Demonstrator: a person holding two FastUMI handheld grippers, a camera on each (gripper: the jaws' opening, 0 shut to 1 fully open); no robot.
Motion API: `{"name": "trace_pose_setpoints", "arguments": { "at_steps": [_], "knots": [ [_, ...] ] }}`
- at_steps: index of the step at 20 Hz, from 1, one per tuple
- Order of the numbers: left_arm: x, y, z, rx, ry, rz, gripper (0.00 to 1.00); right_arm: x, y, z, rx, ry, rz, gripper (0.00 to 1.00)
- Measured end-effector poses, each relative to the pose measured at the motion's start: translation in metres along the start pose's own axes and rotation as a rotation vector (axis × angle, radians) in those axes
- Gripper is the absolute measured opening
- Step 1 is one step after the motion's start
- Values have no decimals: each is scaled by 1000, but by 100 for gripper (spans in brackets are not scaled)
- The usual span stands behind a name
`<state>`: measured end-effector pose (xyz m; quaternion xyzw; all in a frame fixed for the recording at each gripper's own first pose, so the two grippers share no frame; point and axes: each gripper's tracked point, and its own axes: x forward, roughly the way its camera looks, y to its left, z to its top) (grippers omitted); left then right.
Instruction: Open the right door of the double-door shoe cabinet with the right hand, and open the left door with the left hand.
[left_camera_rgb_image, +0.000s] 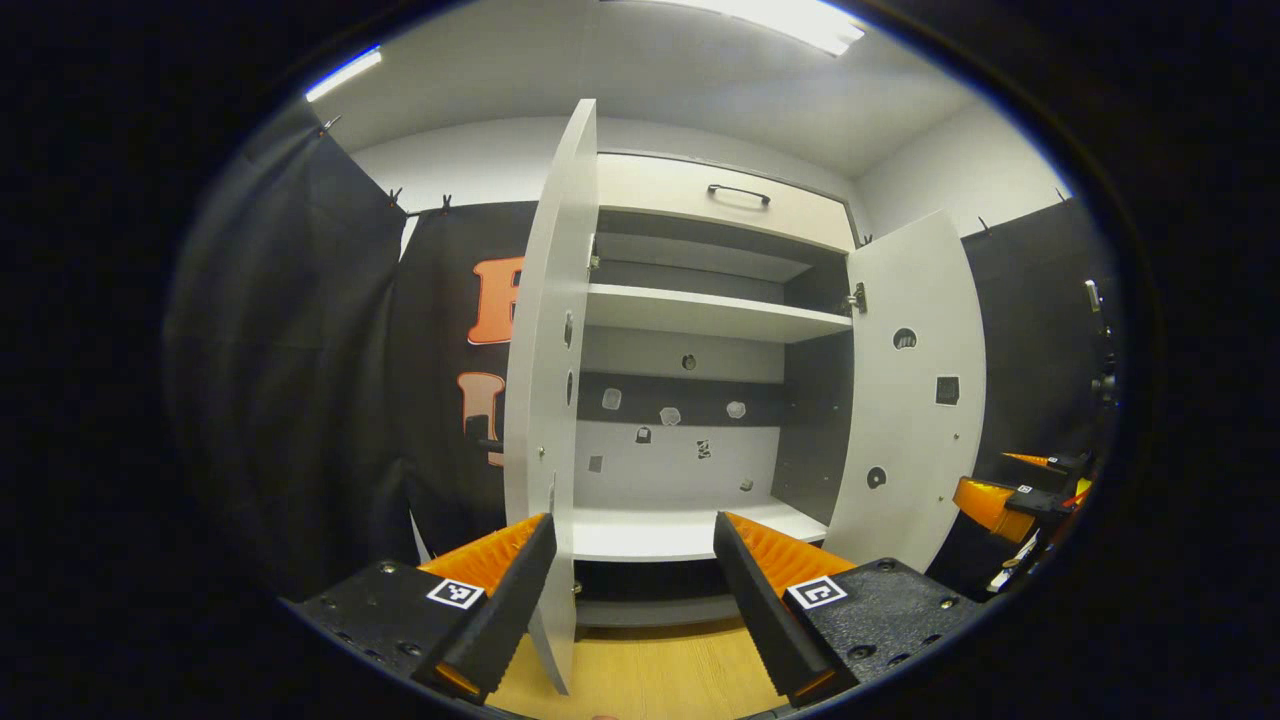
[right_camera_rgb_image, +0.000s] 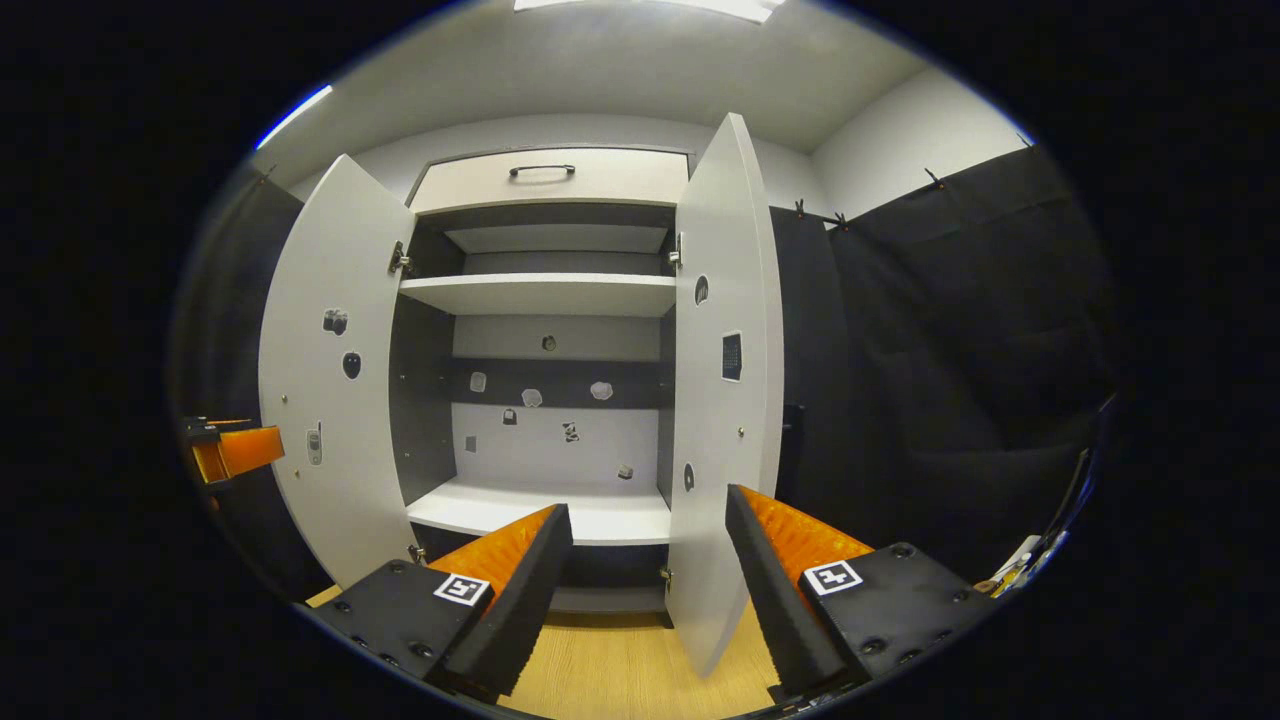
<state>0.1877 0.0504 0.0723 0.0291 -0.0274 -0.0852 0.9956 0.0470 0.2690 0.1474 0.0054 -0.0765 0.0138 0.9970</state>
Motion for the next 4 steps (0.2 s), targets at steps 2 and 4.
{"name": "trace_pose_setpoints", "arguments": {
  "at_steps": [2, 4],
  "knots": [
    [0, 1, 0, 5, -1, 3, 95, -1, 1, 0, 1, 0, 1, 99],
    [0, 3, 0, 8, -3, 5, 95, -1, 4, -1, 4, 2, 3, 99]
  ]
}}
